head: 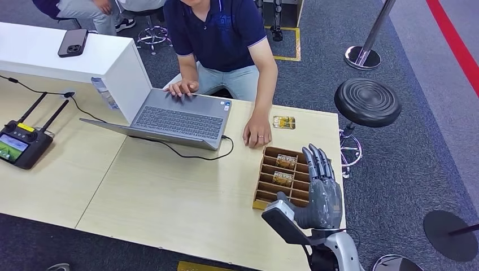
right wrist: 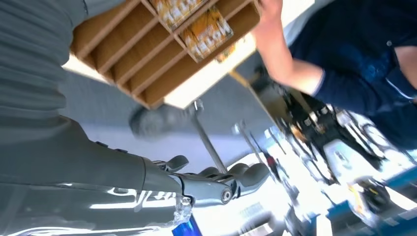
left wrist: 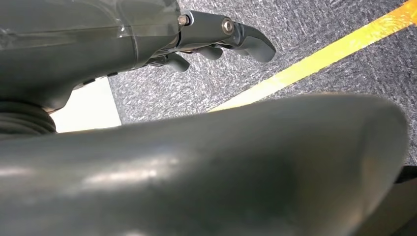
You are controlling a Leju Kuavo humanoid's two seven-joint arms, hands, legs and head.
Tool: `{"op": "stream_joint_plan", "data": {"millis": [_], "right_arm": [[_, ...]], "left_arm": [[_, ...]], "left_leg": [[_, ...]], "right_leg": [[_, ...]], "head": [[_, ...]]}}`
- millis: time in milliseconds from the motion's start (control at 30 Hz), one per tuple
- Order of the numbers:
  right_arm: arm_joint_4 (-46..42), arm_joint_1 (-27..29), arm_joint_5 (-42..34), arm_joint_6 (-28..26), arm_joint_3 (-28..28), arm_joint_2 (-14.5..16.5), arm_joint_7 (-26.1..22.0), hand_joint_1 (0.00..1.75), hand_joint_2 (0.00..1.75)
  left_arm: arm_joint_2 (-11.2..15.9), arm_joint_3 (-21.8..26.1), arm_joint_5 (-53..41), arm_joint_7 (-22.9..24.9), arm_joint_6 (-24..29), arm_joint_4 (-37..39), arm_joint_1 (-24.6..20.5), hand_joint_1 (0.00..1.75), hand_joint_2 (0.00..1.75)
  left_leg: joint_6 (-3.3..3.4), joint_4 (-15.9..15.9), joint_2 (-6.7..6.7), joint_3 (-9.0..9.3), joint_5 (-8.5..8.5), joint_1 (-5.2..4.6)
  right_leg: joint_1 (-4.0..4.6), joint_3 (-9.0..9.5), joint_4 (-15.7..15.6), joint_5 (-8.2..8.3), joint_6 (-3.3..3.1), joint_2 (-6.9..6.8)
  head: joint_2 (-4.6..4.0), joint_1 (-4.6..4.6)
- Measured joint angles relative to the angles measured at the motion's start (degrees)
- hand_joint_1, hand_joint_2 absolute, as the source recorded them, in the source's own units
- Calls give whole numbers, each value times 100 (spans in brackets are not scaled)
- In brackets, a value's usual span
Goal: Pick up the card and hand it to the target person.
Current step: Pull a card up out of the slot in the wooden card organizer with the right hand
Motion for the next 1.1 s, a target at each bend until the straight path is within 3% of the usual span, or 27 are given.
{"op": "stream_joint_plan", "data": {"millis": [100, 133, 200, 467, 533, 567, 667, 700, 767, 867, 1000, 1100], "right_arm": [[270, -136, -143, 191, 89, 72, 19, 148, 175], [333, -179, -202, 236, 104, 75, 18, 166, 175], [454, -270, -241, 282, 131, 99, 11, 175, 175], [782, -788, -83, 684, 413, 263, 179, 175, 175], [808, -902, -61, 776, 473, 290, 217, 166, 175], [822, -950, -66, 825, 494, 304, 236, 145, 175], [865, -1053, -82, 938, 526, 327, 327, 55, 175], [881, -1065, -84, 951, 525, 324, 349, 36, 175], [936, -1079, -82, 978, 525, 314, 381, 17, 175], [1043, -1090, -62, 1013, 534, 290, 437, 20, 175], [1177, -1084, -54, 1061, 539, 249, 488, 46, 175], [1192, -1077, -54, 1060, 537, 240, 496, 51, 175]], "left_arm": [[-3, -51, 0, 37, -25, -5, -11, 0, 0], [-2, -67, 0, 44, -33, -6, -11, 0, 0], [-4, -119, 0, 63, -52, -8, -14, 0, 0], [-27, -329, 0, 149, -141, -41, -60, 0, 0], [-32, -365, 0, 159, -153, -48, -72, 0, 0], [-34, -381, 0, 165, -159, -51, -76, 0, 0], [-41, -420, 0, 183, -175, -52, -73, 0, 0], [-43, -427, 0, 188, -177, -50, -68, 0, 0], [-48, -437, 0, 198, -181, -46, -52, 0, 0], [-50, -443, 0, 209, -182, -46, -31, 0, 0], [-52, -444, 0, 212, -187, -51, -21, 0, 0], [-53, -441, 0, 210, -185, -51, -21, 0, 0]], "left_leg": [[1, 5, -4, 3, -6, -3], [1, 5, -4, 2, -5, -2], [1, 4, -2, 2, -5, -2], [-1, 0, 3, -1, 0, 1], [0, 1, 1, 0, -1, 0], [0, 2, -1, 1, -2, -1], [1, 5, -5, 2, -5, -3], [1, 4, -4, 2, -5, -2], [0, 3, -3, 1, -4, -2], [0, 2, -1, 0, -2, -1], [-1, 0, 1, -1, 0, 0], [0, 2, -3, 2, -3, -1]], "right_leg": [[-3, 2, 8, -8, 5, -4], [-3, 2, 7, -7, 4, -3], [-2, 1, 6, -6, 3, -2], [1, -2, 0, 1, -1, 3], [0, -1, 1, -1, 0, 1], [-1, 0, 4, -3, 1, -1], [-3, 2, 8, -8, 4, -4], [-3, 2, 7, -7, 4, -4], [-2, 1, 6, -5, 3, -3], [-1, 0, 4, -3, 1, -1], [0, -1, 1, 0, -1, 1], [-1, 1, 4, -4, 2, -2]], "head": [[0, 0], [0, 0], [0, 0], [0, 0], [0, 0], [0, 0], [0, 0], [0, 0], [0, 0], [0, 0], [0, 0], [0, 0]]}}
